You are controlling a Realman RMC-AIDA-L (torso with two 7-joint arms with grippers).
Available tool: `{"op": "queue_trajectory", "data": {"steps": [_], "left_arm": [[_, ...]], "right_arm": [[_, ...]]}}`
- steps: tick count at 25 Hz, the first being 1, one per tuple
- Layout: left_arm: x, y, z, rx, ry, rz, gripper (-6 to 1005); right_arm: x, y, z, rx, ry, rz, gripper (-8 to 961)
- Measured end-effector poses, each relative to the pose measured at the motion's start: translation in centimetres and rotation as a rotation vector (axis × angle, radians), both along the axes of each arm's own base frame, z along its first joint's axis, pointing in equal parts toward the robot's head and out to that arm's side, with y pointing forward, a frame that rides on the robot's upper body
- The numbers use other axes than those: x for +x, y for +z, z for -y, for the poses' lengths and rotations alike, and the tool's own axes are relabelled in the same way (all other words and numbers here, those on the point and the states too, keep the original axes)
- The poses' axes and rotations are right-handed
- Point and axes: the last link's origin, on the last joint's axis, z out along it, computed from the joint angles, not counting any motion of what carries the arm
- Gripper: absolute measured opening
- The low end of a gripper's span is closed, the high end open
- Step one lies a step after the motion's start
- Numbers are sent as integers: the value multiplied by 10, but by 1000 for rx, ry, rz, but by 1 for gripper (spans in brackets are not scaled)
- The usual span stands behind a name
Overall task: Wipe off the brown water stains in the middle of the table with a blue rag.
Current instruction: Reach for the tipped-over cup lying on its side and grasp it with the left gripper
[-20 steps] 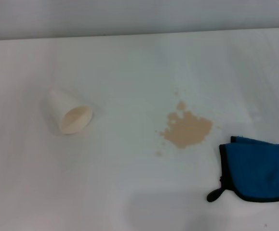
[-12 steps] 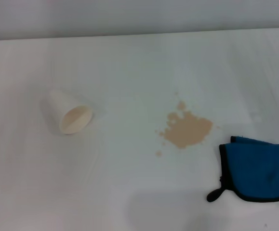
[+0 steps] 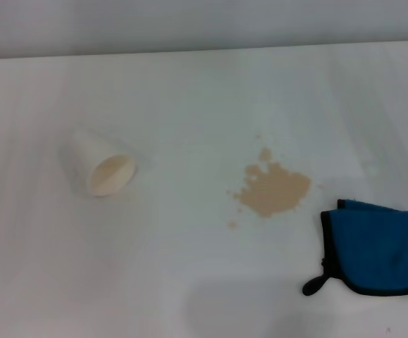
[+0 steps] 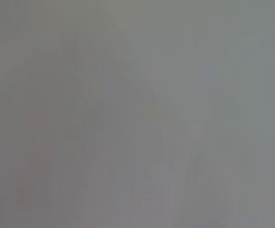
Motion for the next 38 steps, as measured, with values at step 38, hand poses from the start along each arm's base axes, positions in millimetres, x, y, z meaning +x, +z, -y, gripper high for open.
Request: {"op": "queue_trajectory", "data": {"steps": [38], "left_arm": [[67, 58, -46, -1019, -58, -442, 876]], "right_arm": [[8, -2, 13, 1, -22, -21, 651]]}}
